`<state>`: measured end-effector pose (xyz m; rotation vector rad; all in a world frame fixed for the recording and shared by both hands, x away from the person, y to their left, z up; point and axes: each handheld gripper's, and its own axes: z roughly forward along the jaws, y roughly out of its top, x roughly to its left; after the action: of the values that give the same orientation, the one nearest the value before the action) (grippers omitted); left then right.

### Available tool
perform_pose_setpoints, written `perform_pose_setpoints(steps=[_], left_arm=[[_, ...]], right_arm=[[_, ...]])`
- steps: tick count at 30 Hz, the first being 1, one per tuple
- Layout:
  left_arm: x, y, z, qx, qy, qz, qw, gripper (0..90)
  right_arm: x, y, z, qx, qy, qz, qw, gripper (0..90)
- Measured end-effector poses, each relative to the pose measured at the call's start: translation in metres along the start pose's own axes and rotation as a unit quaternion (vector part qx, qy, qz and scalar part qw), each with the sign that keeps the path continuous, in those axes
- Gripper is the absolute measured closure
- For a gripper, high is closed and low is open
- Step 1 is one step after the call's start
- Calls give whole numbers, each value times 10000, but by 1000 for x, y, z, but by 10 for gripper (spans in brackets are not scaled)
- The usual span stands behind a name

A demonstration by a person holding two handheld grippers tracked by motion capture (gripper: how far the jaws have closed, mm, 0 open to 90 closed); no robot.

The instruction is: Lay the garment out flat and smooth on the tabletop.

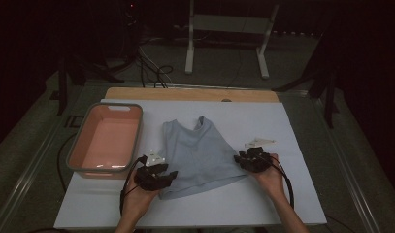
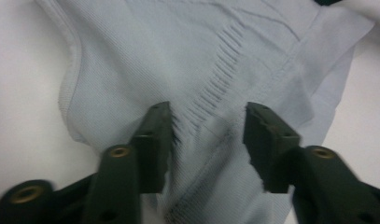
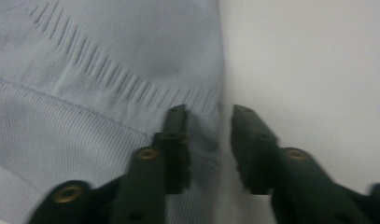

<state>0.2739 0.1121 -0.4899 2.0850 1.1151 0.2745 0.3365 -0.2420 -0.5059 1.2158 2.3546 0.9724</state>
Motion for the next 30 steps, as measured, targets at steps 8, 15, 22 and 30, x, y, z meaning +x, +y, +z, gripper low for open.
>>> perform_pose_setpoints(steps=[8, 15, 22, 30], left_arm=[[0, -4, 6, 218, -47, 87, 9997, 882], [-1, -5, -1, 143, -37, 115, 9998, 895], [-5, -7, -11, 43, -80, 133, 9999, 896], [-13, -16, -21, 112, -170, 178, 9996, 897]], right_arm=[[4, -1, -1, 56, 61, -114, 9999, 897], [6, -1, -9, 17, 94, -206, 9997, 900], [7, -3, -18, 0, 130, -255, 9996, 900], [9, -6, -28, 66, 125, -408, 9991, 900]])
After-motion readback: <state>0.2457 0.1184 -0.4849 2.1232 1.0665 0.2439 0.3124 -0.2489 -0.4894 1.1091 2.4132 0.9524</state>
